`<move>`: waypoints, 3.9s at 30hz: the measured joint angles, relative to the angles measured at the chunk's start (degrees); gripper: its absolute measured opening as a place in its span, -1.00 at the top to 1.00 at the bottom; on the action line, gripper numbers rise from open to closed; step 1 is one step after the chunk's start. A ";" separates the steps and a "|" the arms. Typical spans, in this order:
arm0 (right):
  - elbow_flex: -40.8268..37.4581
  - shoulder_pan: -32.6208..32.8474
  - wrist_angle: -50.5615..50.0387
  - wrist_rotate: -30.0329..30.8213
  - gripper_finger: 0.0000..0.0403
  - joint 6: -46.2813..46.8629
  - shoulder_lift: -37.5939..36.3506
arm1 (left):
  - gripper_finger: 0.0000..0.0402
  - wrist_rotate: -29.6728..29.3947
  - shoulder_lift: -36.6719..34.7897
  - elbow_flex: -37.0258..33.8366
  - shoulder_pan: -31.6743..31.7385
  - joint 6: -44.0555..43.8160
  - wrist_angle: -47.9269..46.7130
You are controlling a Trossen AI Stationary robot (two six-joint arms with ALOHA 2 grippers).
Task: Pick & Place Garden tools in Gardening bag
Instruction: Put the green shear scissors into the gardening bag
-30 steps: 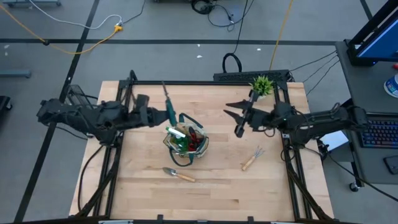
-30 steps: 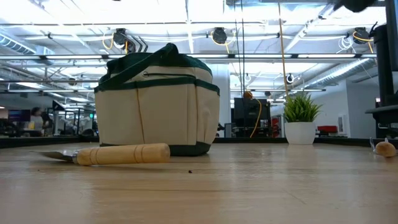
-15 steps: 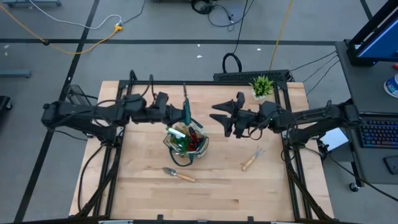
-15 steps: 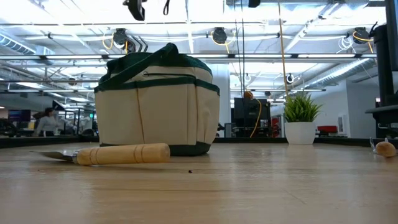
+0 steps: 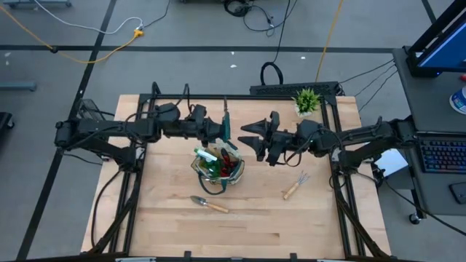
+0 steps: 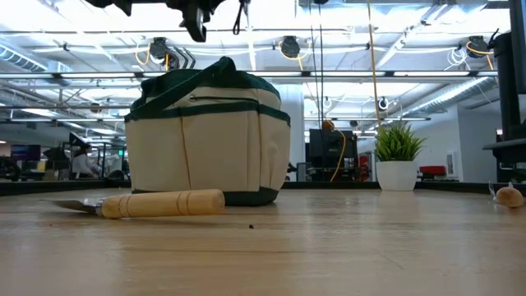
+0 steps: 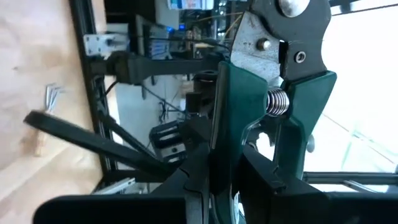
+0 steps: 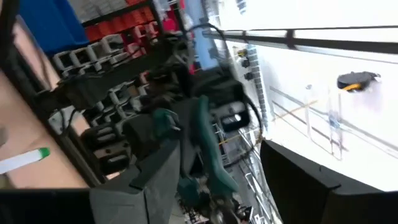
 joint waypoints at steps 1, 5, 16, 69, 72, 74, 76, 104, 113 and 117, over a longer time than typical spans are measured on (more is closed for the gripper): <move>0.03 0.16 -0.02 0.00 -0.08 -0.61 0.41 | 0.73 0.61 0.35 0.00 0.15 -0.38 0.07; 0.15 0.49 0.34 0.00 -0.08 -1.40 1.93 | 0.73 2.56 1.16 0.00 0.61 -1.67 -0.24; 0.15 1.17 1.45 -1.67 -0.08 -0.20 2.40 | 0.73 3.21 1.52 0.00 0.70 -3.03 -1.61; 0.11 -1.20 4.05 -2.99 0.60 11.01 5.03 | 0.73 3.79 9.01 4.50 -3.54 -7.67 1.99; 0.11 -1.36 4.98 -2.84 0.69 10.52 5.55 | 0.73 3.99 8.99 4.46 -3.54 -8.23 1.76; 0.11 -1.40 5.50 -2.89 0.72 10.31 5.59 | 0.73 4.09 8.99 4.46 -3.56 -8.42 2.19; 0.11 -1.40 5.46 -2.78 0.73 10.34 5.59 | 0.73 4.18 9.02 4.46 -3.58 -8.38 2.34; 0.04 -1.08 4.18 18.00 0.77 16.23 5.76 | -0.24 28.09 8.33 4.50 8.96 17.15 2.38; 0.07 -1.03 2.75 20.28 0.77 25.83 5.36 | -0.25 40.20 8.35 4.50 14.41 29.08 -3.50; 0.07 -1.00 1.69 20.04 0.77 32.88 5.38 | -0.25 41.89 8.32 4.50 16.42 35.48 -11.72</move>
